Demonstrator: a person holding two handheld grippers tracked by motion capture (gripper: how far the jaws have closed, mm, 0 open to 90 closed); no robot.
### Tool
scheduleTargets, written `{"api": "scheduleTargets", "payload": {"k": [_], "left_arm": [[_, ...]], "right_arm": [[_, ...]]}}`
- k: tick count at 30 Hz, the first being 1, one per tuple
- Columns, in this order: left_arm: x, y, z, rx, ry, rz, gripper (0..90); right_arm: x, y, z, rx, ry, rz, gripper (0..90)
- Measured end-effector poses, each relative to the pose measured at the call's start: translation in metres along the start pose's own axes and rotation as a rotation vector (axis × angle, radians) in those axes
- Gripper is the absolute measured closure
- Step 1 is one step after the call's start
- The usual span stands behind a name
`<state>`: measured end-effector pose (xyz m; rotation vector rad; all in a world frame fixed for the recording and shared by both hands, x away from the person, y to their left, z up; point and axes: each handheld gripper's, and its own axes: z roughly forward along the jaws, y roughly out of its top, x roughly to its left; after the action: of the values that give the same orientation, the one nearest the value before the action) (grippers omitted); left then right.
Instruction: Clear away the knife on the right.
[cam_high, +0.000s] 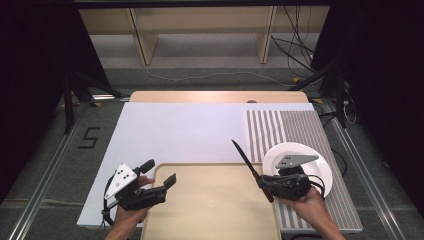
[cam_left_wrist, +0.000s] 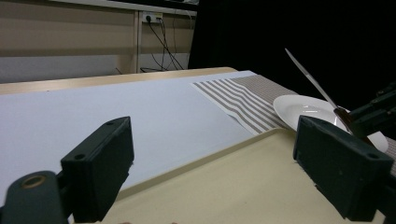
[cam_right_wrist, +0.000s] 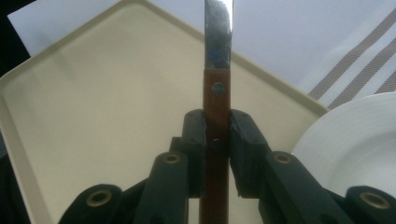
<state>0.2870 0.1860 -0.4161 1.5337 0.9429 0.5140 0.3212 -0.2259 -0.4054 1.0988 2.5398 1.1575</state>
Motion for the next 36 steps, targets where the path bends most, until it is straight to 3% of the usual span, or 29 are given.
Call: {"api": "scheduleTargets", "payload": {"k": [15, 36], "left_arm": [[0.0, 0.0, 0.0, -0.002, 0.001, -0.001, 12.2], [0.0, 0.0, -0.001, 0.0, -0.002, 0.008, 12.2]], "right_arm": [[0.021, -0.02, 0.009, 0.069, 0.049, 0.01, 77.8], [0.037, -0.041, 0.019, 0.208, 0.049, 0.004, 77.8]]}}
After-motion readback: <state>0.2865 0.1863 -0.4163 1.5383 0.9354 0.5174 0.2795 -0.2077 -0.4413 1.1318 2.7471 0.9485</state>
